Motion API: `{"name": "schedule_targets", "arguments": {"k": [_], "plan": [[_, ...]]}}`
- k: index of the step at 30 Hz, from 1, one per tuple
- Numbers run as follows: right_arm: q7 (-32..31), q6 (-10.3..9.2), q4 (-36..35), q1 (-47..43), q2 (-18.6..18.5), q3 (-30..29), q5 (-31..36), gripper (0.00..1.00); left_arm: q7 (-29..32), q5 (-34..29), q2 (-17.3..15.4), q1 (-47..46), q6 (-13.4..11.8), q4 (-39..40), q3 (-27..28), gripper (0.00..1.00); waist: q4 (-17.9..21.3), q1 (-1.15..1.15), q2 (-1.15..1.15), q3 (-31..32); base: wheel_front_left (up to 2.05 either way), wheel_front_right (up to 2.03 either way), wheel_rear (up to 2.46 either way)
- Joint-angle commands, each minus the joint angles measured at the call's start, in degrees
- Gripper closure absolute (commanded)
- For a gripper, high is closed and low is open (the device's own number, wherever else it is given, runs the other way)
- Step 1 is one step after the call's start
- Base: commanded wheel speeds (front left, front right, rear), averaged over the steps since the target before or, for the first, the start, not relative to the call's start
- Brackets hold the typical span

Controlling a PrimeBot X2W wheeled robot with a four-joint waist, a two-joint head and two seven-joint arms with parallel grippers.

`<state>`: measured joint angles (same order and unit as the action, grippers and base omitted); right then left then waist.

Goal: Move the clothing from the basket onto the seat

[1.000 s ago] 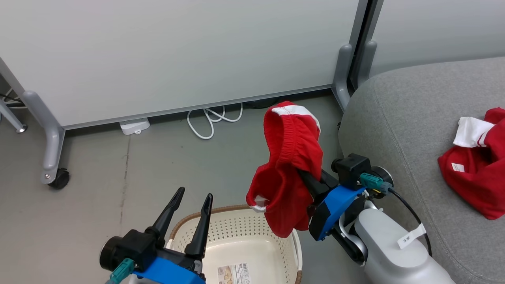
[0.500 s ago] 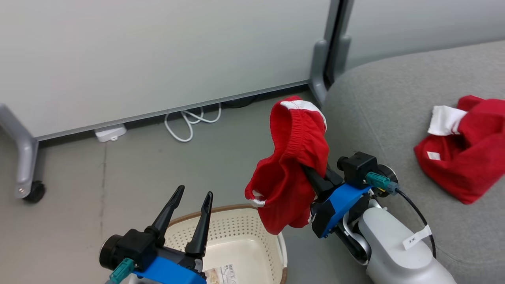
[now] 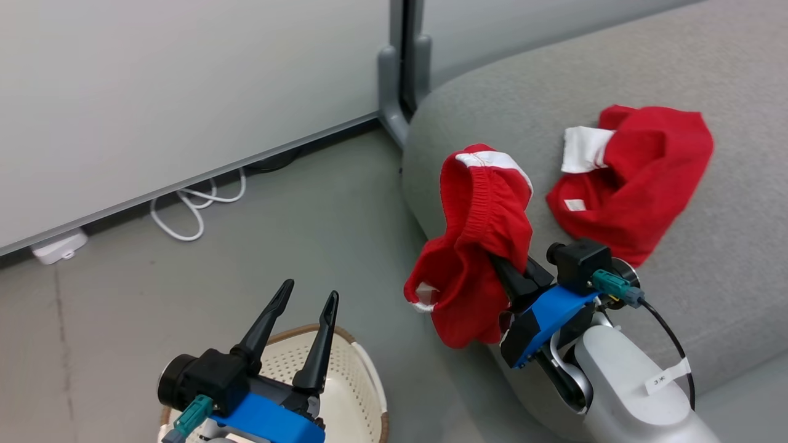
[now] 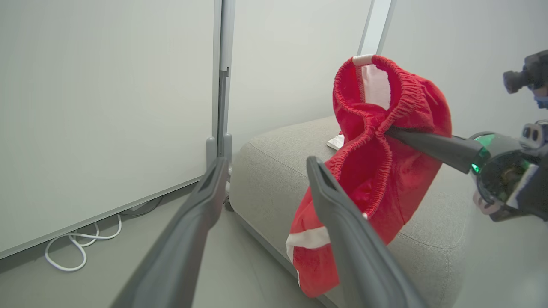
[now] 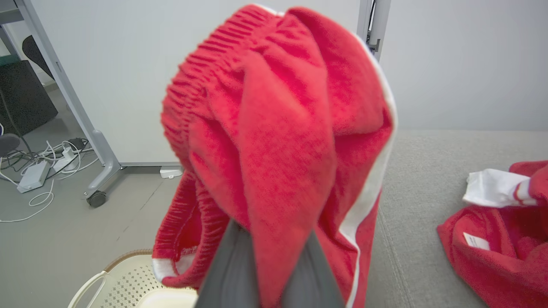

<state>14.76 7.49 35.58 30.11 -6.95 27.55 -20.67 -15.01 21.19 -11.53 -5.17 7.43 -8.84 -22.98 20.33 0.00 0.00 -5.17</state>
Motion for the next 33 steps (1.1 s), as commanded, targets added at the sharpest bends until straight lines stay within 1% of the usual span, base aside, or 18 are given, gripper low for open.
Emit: {"name": "schedule_targets", "arguments": {"k": [1, 8, 16, 21, 26, 30, 33], "plan": [[0.15, 0.01, -0.45, -0.45, 0.10, -0.18, 0.35, 1.00, -0.25, 0.34, -0.32, -0.76, 0.04, 0.19, 0.19, 0.00, 2.14, 0.00, 0.00, -0.68, 0.00, 0.00, 0.00], [-0.09, 0.01, -1.50, -1.66, 0.49, -1.83, 1.20, 1.00, -0.26, 0.26, -0.53, -1.28, 0.05, 0.02, -0.39, 0.00, 6.46, 0.00, 0.00, -1.57, 0.00, 0.00, 0.00], [-0.30, 0.01, -2.57, -2.71, 0.95, -3.03, 2.02, 1.00, -0.26, 0.09, -0.87, -1.70, 0.05, -0.07, -0.79, 0.00, 9.35, 0.00, 0.00, -2.31, 0.00, 0.00, 0.00], [-0.43, 0.01, -2.85, -3.20, 1.16, -3.39, 2.10, 1.00, -0.26, 0.15, -1.14, -1.82, 0.05, 0.11, -1.07, 0.00, 9.73, 0.00, 0.00, -2.54, 0.00, 0.00, 0.00], [-0.77, 0.01, -3.00, -2.71, 1.41, -4.05, 2.14, 1.00, -0.26, 0.30, -1.36, -2.32, 0.05, 0.10, -1.58, 0.00, 9.22, 0.00, 0.00, -3.01, 0.00, 0.00, 0.00], [-1.33, 0.01, -3.61, 1.12, 0.73, -5.27, 1.83, 1.00, -0.25, 0.11, -1.72, -2.35, 0.05, 0.44, -1.14, 0.00, 9.13, 0.00, 0.00, -3.97, 0.00, 0.00, 0.00], [-2.04, 0.01, -4.18, 4.81, -0.25, -8.62, 0.20, 1.00, -0.26, -0.14, -2.12, -2.83, 0.05, 0.78, -1.28, 0.00, 8.72, 0.00, 0.00, -5.22, 0.00, 0.00, 0.00]]}}
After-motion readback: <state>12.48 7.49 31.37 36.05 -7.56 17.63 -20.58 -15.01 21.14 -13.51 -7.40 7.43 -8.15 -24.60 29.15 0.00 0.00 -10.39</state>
